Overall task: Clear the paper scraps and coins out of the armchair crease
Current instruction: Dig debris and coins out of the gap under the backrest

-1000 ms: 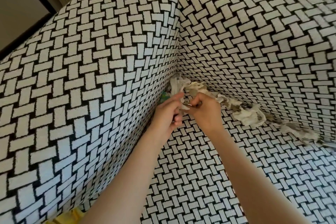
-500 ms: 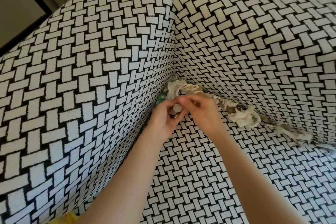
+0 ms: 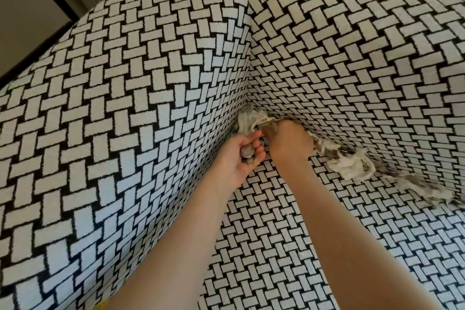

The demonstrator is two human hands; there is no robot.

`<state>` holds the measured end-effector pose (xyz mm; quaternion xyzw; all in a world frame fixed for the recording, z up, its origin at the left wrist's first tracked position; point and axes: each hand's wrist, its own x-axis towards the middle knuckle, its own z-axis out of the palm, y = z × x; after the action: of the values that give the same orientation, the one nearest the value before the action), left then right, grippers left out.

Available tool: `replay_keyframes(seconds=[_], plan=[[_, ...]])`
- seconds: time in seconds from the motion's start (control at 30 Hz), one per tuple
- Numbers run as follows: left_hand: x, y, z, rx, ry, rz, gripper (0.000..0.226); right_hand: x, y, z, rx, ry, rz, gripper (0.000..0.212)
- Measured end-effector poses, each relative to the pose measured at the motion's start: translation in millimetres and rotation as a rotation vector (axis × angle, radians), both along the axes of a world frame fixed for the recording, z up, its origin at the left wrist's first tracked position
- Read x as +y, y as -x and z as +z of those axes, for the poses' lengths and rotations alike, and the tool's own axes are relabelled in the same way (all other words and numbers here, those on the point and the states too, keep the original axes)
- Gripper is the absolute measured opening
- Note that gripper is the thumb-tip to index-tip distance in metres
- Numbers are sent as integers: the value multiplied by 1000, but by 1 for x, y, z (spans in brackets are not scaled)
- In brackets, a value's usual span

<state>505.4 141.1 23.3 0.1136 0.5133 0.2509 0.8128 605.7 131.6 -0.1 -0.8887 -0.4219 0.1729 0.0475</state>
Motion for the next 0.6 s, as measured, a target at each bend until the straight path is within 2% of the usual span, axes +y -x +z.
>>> replay_keyframes(seconds=[0.2, 0.4, 0.5, 0.6], plan=[[-3, -2, -2, -26, 20, 26, 26, -27, -4, -2, -31, -146, 49, 32], [-6, -7, -3, -20, 2, 18, 29, -47, -3, -14, -161, -490, 198, 17], [-9, -9, -4, -12, 9, 14, 29, -52, -3, -13, -91, -573, 162, 10], [-10, -11, -4, -9, 13, 20, 28, -54, -4, -4, 194, -624, -21, 16]])
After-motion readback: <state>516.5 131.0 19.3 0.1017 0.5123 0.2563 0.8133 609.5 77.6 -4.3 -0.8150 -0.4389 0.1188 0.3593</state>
